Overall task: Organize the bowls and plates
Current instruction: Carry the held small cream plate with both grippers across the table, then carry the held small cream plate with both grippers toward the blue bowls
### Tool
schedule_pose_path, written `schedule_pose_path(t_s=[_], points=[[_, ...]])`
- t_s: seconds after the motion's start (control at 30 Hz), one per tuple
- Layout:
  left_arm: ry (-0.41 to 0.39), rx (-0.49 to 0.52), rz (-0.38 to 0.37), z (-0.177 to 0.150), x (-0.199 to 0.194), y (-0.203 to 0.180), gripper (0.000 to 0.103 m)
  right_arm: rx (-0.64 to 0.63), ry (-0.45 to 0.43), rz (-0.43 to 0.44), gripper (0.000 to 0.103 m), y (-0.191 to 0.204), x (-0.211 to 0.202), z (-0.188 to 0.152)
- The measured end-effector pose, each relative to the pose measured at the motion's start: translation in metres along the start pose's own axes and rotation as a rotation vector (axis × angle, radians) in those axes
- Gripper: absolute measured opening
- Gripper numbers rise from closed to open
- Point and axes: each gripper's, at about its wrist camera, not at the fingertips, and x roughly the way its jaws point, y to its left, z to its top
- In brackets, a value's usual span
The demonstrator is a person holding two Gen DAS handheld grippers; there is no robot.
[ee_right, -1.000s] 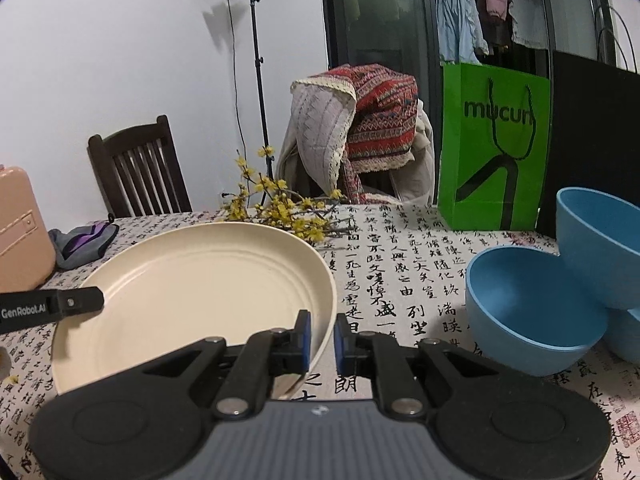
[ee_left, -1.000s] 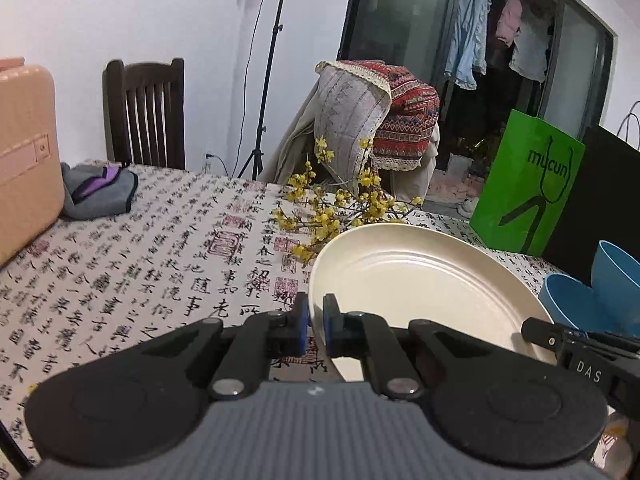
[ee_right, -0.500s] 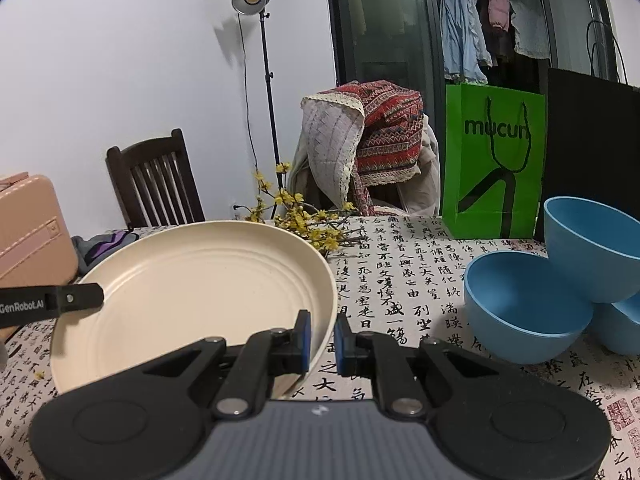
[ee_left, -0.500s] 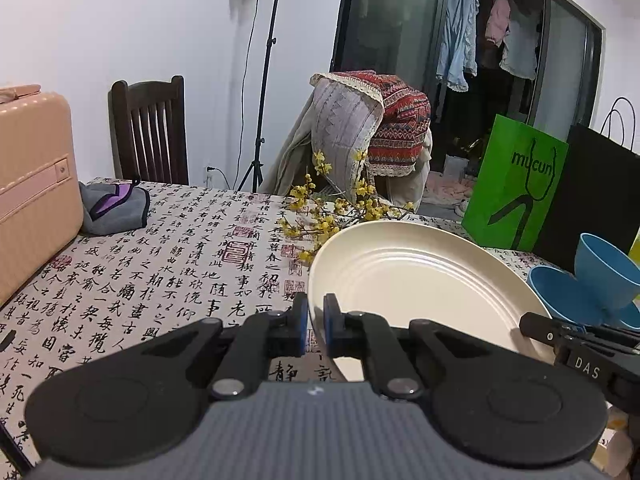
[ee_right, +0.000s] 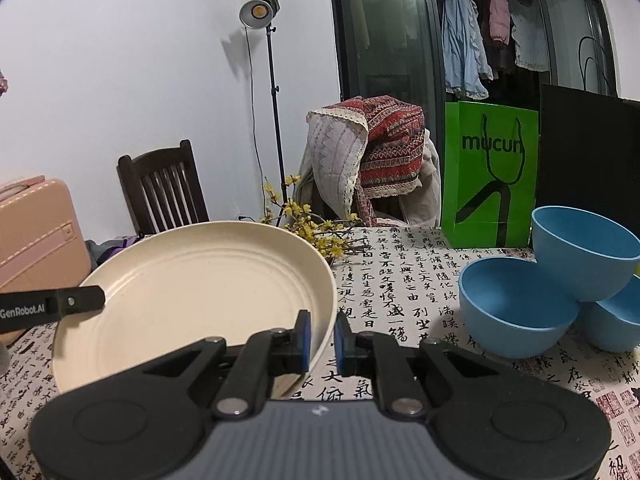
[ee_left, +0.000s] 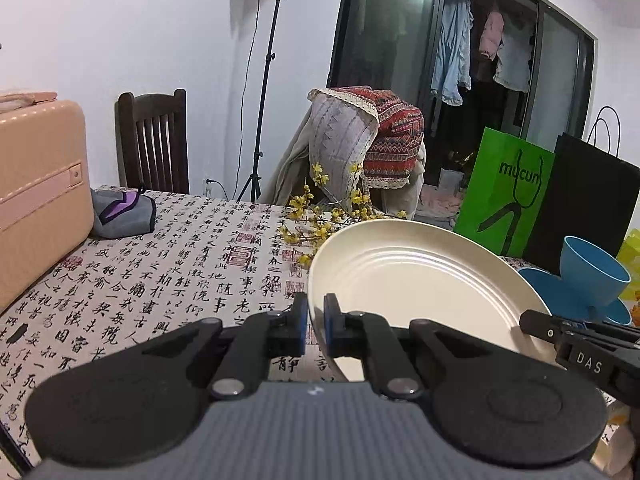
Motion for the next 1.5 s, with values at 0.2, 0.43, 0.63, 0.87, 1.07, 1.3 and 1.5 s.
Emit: schedule_pose_path(t_s=[0.2,0.43,0.63,0.87,1.07,1.3,1.5], points=[[-0.009,0.002,-0.002,-0.005,-0.013,0.001,0.008,-0.002,-0.005,-0.012,0.012,0.004,-0.014,-0.004],[-0.021,0.005,-0.018,-0.012,-0.027,0.000,0.008,-0.003,-0.027,-0.040,0.012,0.009,-0.030,-0.010],[-0.025,0.011,-0.025,-0.020,-0.036,-0.002,0.008,0.013,-0.034,-0.042,0.012,0.008,-0.038,-0.014],[-0.031,0.019,-0.035,-0.027,-0.043,-0.005,0.009,0.015,-0.056,-0.057,0.012,0.008,-0.047,-0.021],[-0.041,-0.001,-0.050,-0.032,-0.050,-0.004,0.009,0.017,-0.060,-0.058,0.012,0.008,-0.052,-0.026],[-0.043,-0.009,-0.063,-0.040,-0.056,-0.004,0.009,0.032,-0.059,-0.055,0.012,0.003,-0.056,-0.031],[-0.041,-0.011,-0.072,-0.046,-0.060,-0.006,0.009,0.033,-0.060,-0.059,0.012,0.001,-0.059,-0.040]])
